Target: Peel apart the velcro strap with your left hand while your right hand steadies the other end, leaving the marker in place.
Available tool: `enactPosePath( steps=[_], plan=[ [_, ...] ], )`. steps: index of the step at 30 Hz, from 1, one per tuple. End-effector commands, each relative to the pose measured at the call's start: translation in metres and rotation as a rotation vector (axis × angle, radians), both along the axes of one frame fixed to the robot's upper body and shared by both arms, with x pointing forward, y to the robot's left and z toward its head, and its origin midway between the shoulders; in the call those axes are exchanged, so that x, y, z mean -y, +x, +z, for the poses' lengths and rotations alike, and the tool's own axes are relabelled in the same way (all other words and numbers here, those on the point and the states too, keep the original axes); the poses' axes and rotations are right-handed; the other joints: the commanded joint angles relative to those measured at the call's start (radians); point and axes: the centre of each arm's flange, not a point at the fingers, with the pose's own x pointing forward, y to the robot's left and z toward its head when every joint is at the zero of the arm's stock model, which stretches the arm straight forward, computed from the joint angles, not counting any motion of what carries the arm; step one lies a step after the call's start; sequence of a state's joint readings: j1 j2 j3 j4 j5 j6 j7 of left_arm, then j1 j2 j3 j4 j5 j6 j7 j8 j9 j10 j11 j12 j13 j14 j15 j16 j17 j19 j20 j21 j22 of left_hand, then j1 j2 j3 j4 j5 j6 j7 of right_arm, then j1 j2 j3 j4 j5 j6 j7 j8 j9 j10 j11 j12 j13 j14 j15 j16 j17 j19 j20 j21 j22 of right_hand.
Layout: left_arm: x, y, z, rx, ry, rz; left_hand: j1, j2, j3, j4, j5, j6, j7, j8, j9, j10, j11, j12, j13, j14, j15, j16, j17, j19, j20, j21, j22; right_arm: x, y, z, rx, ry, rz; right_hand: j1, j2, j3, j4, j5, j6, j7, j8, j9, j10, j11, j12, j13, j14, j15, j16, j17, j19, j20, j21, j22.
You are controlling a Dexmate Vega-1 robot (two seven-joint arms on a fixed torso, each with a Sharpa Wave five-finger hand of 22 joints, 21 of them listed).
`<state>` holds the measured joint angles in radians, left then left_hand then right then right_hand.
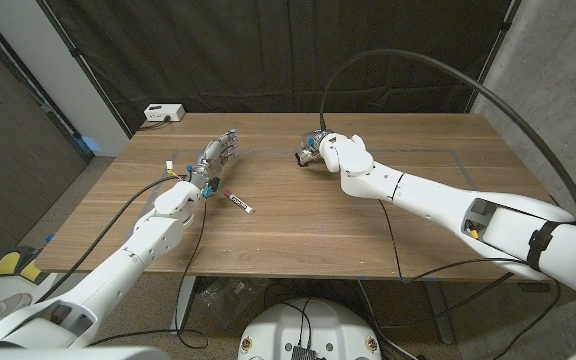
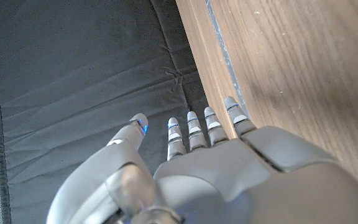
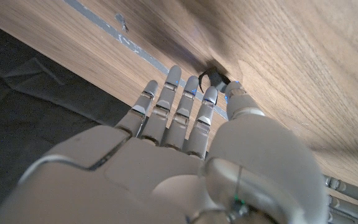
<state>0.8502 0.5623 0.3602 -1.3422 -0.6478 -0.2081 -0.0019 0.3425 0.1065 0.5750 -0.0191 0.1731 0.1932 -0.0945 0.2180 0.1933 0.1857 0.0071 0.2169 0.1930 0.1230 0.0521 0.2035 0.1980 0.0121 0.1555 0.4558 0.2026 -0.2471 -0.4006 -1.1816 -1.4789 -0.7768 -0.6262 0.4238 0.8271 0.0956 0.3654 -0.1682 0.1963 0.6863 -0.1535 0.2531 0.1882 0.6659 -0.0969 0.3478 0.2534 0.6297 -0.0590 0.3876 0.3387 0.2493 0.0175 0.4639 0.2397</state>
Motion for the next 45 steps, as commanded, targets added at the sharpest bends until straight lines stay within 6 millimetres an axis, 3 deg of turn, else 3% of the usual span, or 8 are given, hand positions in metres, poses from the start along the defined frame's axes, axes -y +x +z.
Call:
enactPosePath(
  steps=[1, 11, 15, 20, 25, 32, 38, 45],
  plan=[
    [0.002, 0.003, 0.003, 0.002, 0.003, -0.009, -0.005, -0.007, -0.006, 0.006, -0.001, -0.002, 0.003, -0.004, 0.005, -0.008, 0.002, -0.003, 0.006, 0.003, 0.005, 0.002, 0.006, 0.001, 0.01, 0.003, 0.002, 0.0, 0.011, -0.003, -0.014, -0.014, -0.009, 0.025, 0.005, -0.01, 0.003, 0.007, -0.001, -0.011, -0.002, 0.004, 0.007, 0.001, 0.008, 0.01, 0.014, -0.167, 0.018, 0.018, -0.001, -0.009, 0.013, 0.006],
    [0.003, 0.005, 0.002, -0.01, 0.0, -0.015, -0.017, -0.011, -0.013, 0.013, -0.001, -0.008, -0.002, -0.008, 0.005, -0.012, -0.003, -0.005, 0.006, 0.001, 0.003, 0.001, 0.006, -0.001, 0.012, 0.003, 0.002, -0.004, 0.012, -0.008, -0.011, -0.007, 0.037, 0.064, 0.004, -0.024, -0.001, 0.012, 0.019, -0.052, -0.01, 0.004, -0.001, -0.022, 0.017, 0.025, 0.016, -0.172, 0.031, 0.039, -0.031, -0.009, 0.015, 0.01],
    [0.004, 0.006, 0.003, -0.008, 0.002, -0.019, -0.021, -0.012, -0.015, 0.016, -0.001, -0.009, -0.002, -0.009, 0.005, -0.013, -0.002, -0.005, 0.006, 0.001, 0.003, 0.001, 0.006, -0.001, 0.011, 0.003, 0.002, -0.005, 0.013, -0.01, 0.003, -0.019, 0.04, 0.115, -0.002, -0.034, -0.005, 0.023, 0.073, -0.055, -0.005, 0.004, 0.01, -0.037, 0.037, 0.043, 0.029, -0.175, 0.047, 0.059, -0.038, -0.014, 0.026, 0.016],
    [0.005, 0.007, 0.003, -0.003, -0.004, -0.031, -0.029, -0.014, -0.02, 0.021, -0.001, -0.012, -0.004, -0.01, 0.005, -0.015, -0.005, -0.006, 0.006, 0.001, 0.003, 0.001, 0.006, -0.002, 0.011, 0.002, 0.002, -0.003, 0.015, -0.009, 0.02, -0.018, 0.031, 0.167, -0.01, -0.057, 0.002, 0.034, 0.126, -0.042, -0.005, 0.007, 0.05, -0.043, 0.079, 0.071, 0.084, -0.176, 0.092, 0.1, -0.005, -0.028, 0.062, 0.027],
    [0.005, 0.007, 0.002, 0.001, -0.007, -0.033, -0.039, -0.019, -0.027, 0.027, -0.001, -0.012, -0.004, -0.011, 0.006, -0.017, -0.001, -0.006, 0.006, 0.001, 0.004, 0.001, 0.007, -0.002, 0.013, 0.002, 0.002, 0.002, 0.023, -0.01, 0.026, -0.021, 0.011, 0.217, -0.01, -0.092, 0.007, 0.042, 0.116, -0.016, -0.03, 0.012, 0.098, -0.045, 0.127, 0.11, 0.147, -0.178, 0.169, 0.174, 0.076, -0.062, 0.136, 0.053],
    [0.005, 0.006, 0.004, 0.003, -0.004, -0.032, -0.052, -0.025, -0.035, 0.035, 0.001, -0.016, -0.006, -0.013, 0.006, -0.019, -0.006, -0.007, 0.006, 0.0, 0.004, 0.001, 0.007, -0.003, 0.014, 0.002, 0.002, 0.006, 0.023, -0.01, 0.08, 0.002, 0.022, 0.291, 0.015, -0.109, 0.012, 0.048, 0.261, 0.0, 0.015, 0.023, 0.207, -0.042, 0.204, 0.163, 0.223, -0.18, 0.228, 0.244, 0.102, -0.087, 0.221, 0.095],
    [0.008, 0.009, 0.006, -0.002, 0.005, -0.04, -0.059, -0.028, -0.04, 0.039, 0.002, -0.017, -0.006, -0.014, 0.006, -0.02, -0.006, -0.008, 0.006, 0.0, 0.002, 0.001, 0.007, -0.003, 0.014, 0.002, 0.002, 0.011, 0.021, -0.009, 0.114, 0.03, 0.039, 0.298, 0.018, -0.122, 0.022, 0.042, 0.364, 0.002, 0.06, 0.034, 0.261, -0.046, 0.239, 0.19, 0.252, -0.176, 0.232, 0.263, 0.106, -0.09, 0.264, 0.115],
    [0.015, 0.012, 0.009, -0.006, 0.025, -0.054, -0.064, -0.03, -0.043, 0.042, 0.003, -0.02, -0.009, -0.016, 0.005, -0.023, -0.008, -0.008, 0.006, -0.001, 0.0, 0.0, 0.006, -0.002, 0.013, 0.002, 0.002, 0.018, 0.013, -0.009, 0.225, 0.089, 0.079, 0.308, 0.003, -0.134, 0.022, 0.046, 0.415, 0.005, 0.088, 0.034, 0.32, -0.058, 0.27, 0.216, 0.296, -0.178, 0.227, 0.272, 0.111, -0.104, 0.312, 0.135]
  ],
)
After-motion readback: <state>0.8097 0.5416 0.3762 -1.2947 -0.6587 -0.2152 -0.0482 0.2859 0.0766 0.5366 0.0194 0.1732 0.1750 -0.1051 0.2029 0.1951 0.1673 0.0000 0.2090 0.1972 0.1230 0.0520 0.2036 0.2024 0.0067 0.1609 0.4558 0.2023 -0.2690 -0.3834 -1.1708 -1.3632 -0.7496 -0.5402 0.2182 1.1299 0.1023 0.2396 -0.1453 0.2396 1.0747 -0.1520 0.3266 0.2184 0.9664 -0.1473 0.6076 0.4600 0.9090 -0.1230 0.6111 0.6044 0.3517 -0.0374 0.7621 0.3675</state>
